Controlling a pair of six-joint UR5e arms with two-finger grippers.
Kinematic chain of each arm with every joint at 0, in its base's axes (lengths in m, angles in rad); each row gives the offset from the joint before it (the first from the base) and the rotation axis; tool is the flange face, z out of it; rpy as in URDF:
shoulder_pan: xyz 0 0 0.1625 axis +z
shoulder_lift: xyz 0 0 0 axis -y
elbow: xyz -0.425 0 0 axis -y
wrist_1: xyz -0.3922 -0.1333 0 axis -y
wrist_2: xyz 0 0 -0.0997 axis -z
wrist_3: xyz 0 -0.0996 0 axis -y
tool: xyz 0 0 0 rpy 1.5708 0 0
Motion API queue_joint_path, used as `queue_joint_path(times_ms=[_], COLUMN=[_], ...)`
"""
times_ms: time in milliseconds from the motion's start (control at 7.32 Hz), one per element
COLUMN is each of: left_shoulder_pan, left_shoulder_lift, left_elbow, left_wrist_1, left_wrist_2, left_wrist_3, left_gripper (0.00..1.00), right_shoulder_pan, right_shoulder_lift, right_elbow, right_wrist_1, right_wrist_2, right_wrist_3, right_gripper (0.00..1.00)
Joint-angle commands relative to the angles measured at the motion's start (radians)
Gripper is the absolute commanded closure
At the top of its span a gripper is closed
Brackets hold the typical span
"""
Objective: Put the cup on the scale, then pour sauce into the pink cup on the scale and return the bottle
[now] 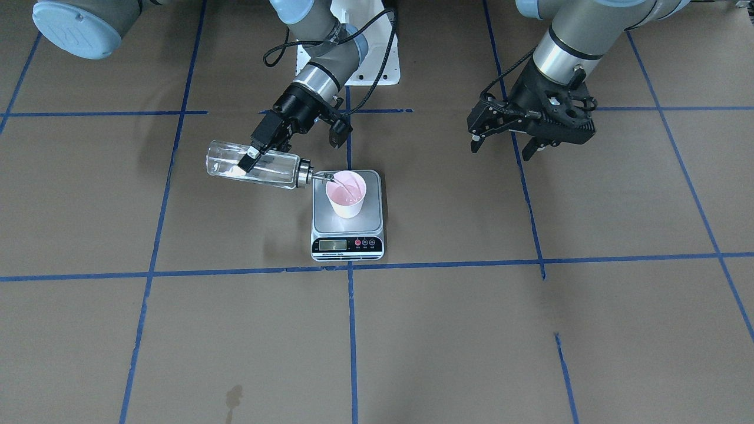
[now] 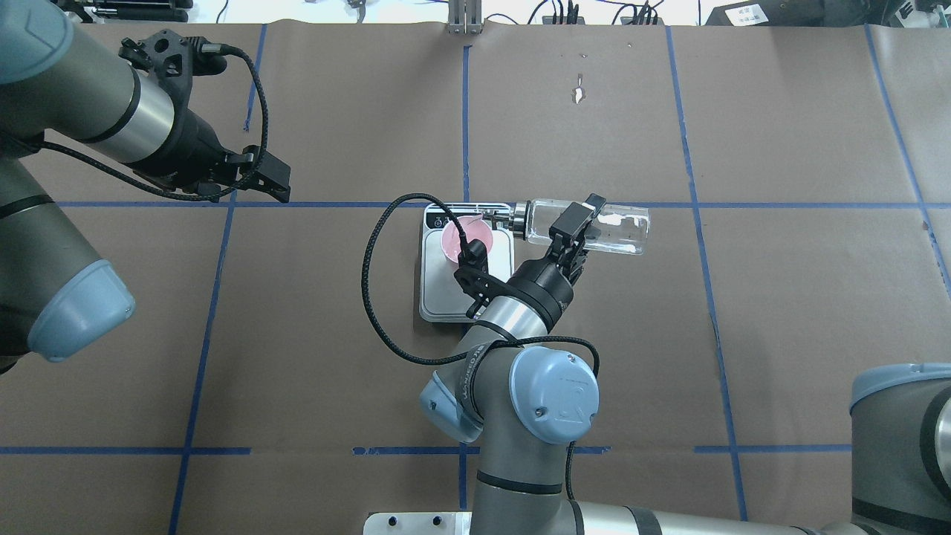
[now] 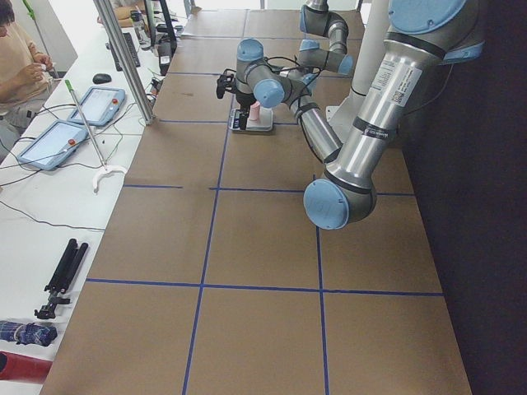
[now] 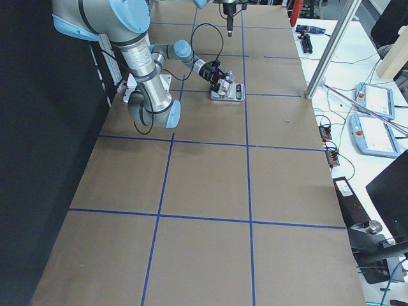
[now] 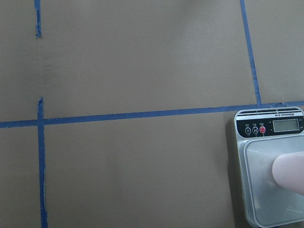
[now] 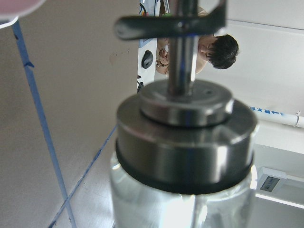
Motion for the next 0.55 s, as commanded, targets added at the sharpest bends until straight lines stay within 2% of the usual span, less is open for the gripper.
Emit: queue_joint_path(times_ms=[0,410], left_shoulder_pan=[0.0,0.0], left_shoulder_lift=[0.0,-0.002], left_elbow=[0.0,0.001], left_wrist_1=[0.0,0.0], left_wrist_2=[-0.005,-0.005], left_wrist_3=[-0.002,-0.002], left_gripper=[0.01,0.01], right_shoulder_pan=[0.0,0.001], right_shoulder_lift=[0.01,0.019], right_elbow=[-0.001,-0.001], right_wrist_1=[-0.045,-0.054], right_wrist_2=[0.0,0.0], right_wrist_3=[0.0,-0.026], right_gripper=[1.0,1.0])
